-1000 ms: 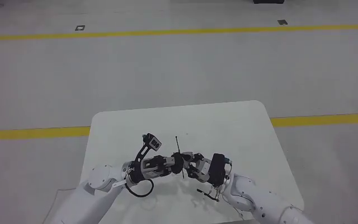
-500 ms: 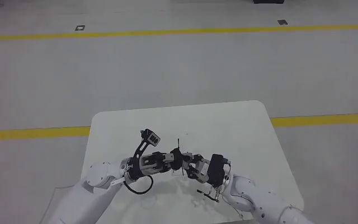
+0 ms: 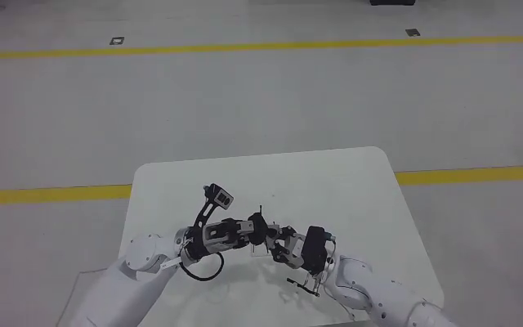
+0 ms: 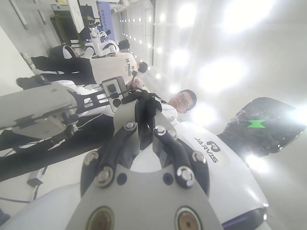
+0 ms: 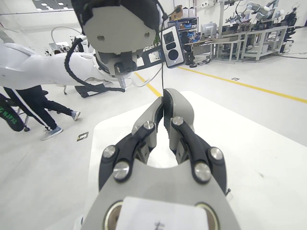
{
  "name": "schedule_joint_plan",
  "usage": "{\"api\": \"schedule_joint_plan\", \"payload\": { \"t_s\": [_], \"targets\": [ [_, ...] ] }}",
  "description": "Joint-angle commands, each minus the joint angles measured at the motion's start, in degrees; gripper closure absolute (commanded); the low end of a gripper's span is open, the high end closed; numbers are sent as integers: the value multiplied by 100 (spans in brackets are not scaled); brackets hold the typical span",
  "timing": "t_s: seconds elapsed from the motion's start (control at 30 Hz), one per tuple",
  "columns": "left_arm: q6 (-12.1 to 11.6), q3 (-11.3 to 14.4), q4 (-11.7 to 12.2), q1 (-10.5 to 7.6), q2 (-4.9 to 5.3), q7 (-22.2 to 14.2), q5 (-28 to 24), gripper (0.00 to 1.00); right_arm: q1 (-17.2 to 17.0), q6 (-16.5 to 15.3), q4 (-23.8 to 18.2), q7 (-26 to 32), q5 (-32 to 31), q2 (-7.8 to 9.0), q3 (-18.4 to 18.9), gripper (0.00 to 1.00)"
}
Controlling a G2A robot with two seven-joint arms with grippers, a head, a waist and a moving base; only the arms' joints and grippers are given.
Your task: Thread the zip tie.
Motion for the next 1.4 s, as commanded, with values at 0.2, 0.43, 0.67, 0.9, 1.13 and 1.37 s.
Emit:
{"api": "schedule_joint_plan", "payload": {
  "t_s": [0.2, 0.43, 0.67, 0.9, 1.13, 1.37],
  "targets": [
    [-28, -41, -34, 26, -6, 8, 4, 100, -9, 0, -30, 16, -12, 8, 7, 100],
    [-32, -82, -55, 76, -4, 5, 48, 100, -47, 0, -76, 15, -9, 15, 26, 100],
    [-32, -169, -42, 190, 17, 12, 164, 100, -181, 0, -127, -50, 133, 30, 156, 0],
    [-26, -320, -82, 345, 57, 37, 342, 100, -497, 0, -134, -218, 328, 142, 502, 0],
    [-26, -320, -82, 345, 57, 37, 342, 100, -620, 0, -124, -288, 431, 190, 655, 0],
    [-26, -320, -82, 345, 57, 37, 342, 100, -620, 0, -124, -288, 431, 190, 655, 0]
  ]
}}
